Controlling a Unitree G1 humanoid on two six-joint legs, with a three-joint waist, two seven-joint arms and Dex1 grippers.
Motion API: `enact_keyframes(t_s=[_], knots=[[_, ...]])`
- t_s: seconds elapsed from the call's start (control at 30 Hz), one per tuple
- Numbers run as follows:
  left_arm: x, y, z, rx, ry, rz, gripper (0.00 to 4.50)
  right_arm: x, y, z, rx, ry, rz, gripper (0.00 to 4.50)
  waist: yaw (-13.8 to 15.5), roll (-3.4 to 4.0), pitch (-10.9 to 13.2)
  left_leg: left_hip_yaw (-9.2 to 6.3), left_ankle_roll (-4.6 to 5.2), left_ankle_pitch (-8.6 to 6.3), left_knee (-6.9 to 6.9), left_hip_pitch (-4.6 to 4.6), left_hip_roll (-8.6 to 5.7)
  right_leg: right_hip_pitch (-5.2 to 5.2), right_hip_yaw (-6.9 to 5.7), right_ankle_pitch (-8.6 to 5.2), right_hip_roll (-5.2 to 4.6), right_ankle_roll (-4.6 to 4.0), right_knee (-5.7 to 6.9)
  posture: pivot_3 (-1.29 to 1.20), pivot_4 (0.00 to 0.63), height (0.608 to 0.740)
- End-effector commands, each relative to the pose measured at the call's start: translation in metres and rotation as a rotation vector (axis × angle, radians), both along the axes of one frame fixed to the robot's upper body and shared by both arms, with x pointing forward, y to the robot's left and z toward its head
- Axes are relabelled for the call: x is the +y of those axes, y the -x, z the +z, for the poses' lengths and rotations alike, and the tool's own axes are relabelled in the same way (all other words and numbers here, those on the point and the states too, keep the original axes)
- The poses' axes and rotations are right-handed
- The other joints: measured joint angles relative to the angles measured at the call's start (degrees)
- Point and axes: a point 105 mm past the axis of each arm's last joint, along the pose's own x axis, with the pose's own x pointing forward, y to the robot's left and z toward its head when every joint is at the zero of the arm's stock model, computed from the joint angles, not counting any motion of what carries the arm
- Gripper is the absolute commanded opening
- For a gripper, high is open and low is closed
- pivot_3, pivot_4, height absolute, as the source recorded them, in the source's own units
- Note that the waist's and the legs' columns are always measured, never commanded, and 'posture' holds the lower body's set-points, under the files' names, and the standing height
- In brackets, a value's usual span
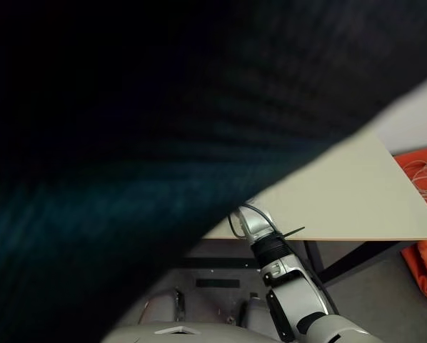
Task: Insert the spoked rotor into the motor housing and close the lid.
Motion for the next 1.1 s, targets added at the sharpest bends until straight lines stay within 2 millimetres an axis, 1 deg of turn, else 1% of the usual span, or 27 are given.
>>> enact_keyframes(t_s=[0.03, 0.1, 0.27, 0.4, 0.63, 0.9, 1.0, 1.1], knots=[[-0.003, -0.003, 0.013, -0.058, -0.007, -0.01, 1.46, -0.004, -0.001, 0.007, -0.042, 0.003, 0.0, 3.18, 0.0, 0.0, 0.0, 0.0, 0.0, 0.0, 0.0, 0.0, 0.0, 0.0, 0.0, 0.0, 0.0, 0.0, 0.0, 0.0, 0.0, 0.74], [-0.002, -0.003, 0.013, -0.06, -0.008, -0.008, 1.46, -0.005, 0.0, 0.008, -0.047, 0.004, 0.006, 3.18, 0.1, 0.0, 0.0, 0.0, 0.0, 0.0, 0.0, 0.0, -0.01, 0.02, 0.0, 0.0, 0.0, 0.0, 0.0, 0.0, 0.0, 0.74], [-0.002, -0.003, 0.013, -0.065, -0.01, -0.003, 1.46, -0.015, 0.007, 0.015, -0.026, -0.03, 0.054, 3.18, 0.2, 0.0, 0.0, -0.01, 0.04, -0.03, 0.01, -0.02, -0.05, 0.08, 0.0, 0.0, -0.02, 0.0, -0.04, 0.0, 0.0, 0.74], [-0.003, -0.003, 0.012, -0.065, -0.011, -0.004, 1.46, -0.018, 0.008, 0.013, -0.02, -0.024, 0.049, 3.18, 0.2, 0.0, 0.0, -0.01, 0.08, -0.05, 0.01, -0.02, -0.04, 0.08, 0.0, 0.0, -0.02, -0.01, -0.05, 0.0, 0.0, 0.74], [-0.004, -0.004, 0.012, -0.07, -0.01, -0.005, 1.46, -0.013, 0.007, 0.013, -0.015, -0.018, 0.047, 3.18, 0.2, 0.0, 0.0, -0.01, 0.08, -0.05, 0.01, -0.01, -0.05, 0.09, -0.01, 0.0, -0.03, 0.0, -0.05, 0.0, 0.0, 0.74], [-0.005, -0.002, 0.01, -0.069, -0.007, -0.001, 1.46, 0.0, -0.001, 0.018, -0.037, -0.01, 0.042, 3.18, 0.1, 0.0, 0.0, -0.01, 0.08, -0.05, 0.01, -0.02, -0.03, 0.07, -0.01, 0.0, -0.02, -0.01, -0.05, 0.0, 0.0, 0.74], [-0.004, -0.001, 0.01, -0.07, -0.006, 0.003, 1.46, 0.002, -0.003, 0.02, -0.043, -0.012, 0.042, 3.18, 0.1, 0.0, 0.0, -0.01, 0.07, -0.05, 0.01, -0.03, -0.02, 0.04, -0.01, 0.0, -0.02, -0.01, -0.05, 0.0, 0.0, 0.74], [-0.003, 0.0, 0.01, -0.069, -0.006, 0.009, 1.46, 0.002, -0.004, 0.017, -0.042, -0.005, 0.037, 3.18, 0.0, 0.0, 0.0, -0.01, 0.07, -0.04, 0.01, -0.02, -0.02, 0.04, -0.01, 0.0, -0.02, 0.0, -0.04, 0.0, 0.0, 0.74]])
